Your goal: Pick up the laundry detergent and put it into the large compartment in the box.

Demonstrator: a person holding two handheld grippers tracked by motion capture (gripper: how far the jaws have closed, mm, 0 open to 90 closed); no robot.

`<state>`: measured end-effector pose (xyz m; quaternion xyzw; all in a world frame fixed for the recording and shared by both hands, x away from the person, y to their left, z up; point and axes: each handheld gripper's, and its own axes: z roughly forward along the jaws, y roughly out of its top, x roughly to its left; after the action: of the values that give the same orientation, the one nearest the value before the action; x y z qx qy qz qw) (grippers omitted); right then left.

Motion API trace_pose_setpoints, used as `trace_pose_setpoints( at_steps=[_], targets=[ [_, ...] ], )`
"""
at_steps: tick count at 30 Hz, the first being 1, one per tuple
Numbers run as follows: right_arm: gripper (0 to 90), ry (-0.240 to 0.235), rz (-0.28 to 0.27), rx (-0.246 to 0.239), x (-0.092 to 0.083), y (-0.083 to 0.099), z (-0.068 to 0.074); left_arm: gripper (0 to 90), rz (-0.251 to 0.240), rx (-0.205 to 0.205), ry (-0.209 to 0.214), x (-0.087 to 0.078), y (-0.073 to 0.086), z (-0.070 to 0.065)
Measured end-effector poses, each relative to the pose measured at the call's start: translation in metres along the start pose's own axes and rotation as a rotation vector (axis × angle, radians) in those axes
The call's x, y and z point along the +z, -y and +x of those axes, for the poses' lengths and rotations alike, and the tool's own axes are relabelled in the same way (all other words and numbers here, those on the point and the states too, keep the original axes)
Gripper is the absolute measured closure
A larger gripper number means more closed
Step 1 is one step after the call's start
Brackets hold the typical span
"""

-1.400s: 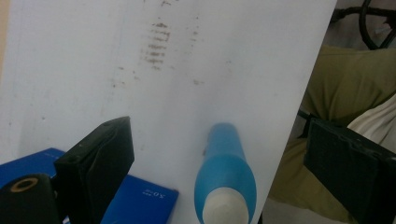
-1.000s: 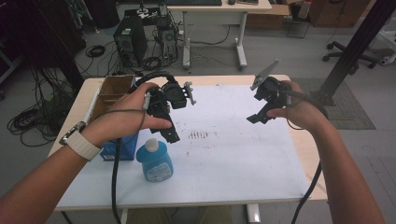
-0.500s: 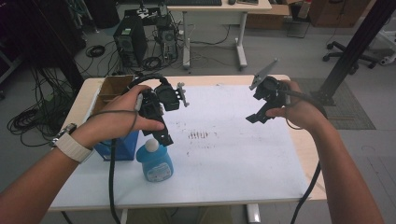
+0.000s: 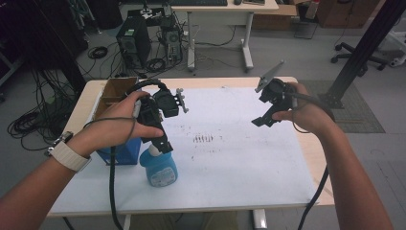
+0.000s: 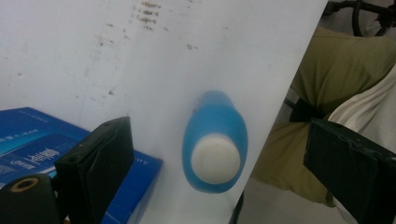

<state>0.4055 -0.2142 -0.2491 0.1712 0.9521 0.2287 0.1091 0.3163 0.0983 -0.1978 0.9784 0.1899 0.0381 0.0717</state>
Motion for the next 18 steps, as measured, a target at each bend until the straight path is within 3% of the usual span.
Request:
trace_pose_setpoints(
  at_steps=[18],
  targets=[
    [10.3,-0.003,0.004,-0.006,0.0014,-0.0014,0.0010,8.2,-0.027,0.006,0.019,0.0054,0.0109,0.0006]
  ],
)
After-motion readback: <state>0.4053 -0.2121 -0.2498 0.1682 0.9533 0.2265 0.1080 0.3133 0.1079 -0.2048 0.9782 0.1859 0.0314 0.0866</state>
